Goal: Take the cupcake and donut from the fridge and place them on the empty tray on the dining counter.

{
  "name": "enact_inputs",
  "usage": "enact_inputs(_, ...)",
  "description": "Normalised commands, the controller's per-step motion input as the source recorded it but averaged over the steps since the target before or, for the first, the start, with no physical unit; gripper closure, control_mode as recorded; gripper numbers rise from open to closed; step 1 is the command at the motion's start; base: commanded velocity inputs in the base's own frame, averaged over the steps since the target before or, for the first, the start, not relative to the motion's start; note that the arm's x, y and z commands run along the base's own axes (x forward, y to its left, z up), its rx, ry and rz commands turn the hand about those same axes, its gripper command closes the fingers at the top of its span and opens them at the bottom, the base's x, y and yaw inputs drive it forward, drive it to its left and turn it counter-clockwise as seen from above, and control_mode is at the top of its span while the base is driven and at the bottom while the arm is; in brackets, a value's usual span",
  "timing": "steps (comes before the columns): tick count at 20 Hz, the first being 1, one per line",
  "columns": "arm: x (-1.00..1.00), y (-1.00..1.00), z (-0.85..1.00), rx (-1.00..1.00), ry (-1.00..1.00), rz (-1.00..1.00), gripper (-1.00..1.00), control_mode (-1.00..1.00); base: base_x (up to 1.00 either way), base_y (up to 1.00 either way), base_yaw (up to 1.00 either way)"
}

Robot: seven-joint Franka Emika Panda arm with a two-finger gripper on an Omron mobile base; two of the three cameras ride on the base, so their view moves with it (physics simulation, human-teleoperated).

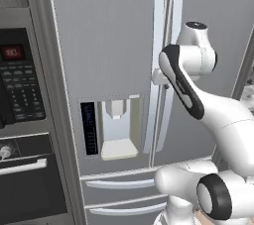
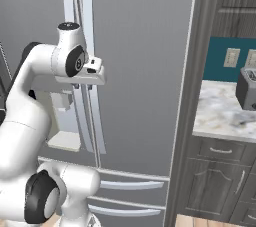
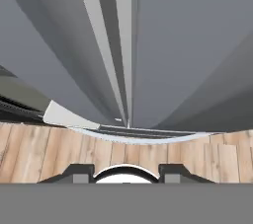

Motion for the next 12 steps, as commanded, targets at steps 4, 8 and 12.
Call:
enact_inputs(4, -0.57, 0.03, 0.03, -0.06, -0.25, -0.01, -1.0, -1.0, 0.0, 0.0, 0.0)
enact_inputs(8, -0.95, 0.05, 0.09, -0.09, -0.59, -0.02, -1.0, -1.0, 0.0, 0.0, 0.0)
enact_inputs(12, -0.64, 0.0, 0.01, -0.01, -0.38, 0.0, -1.0, -1.0, 0.0, 0.0, 0.0)
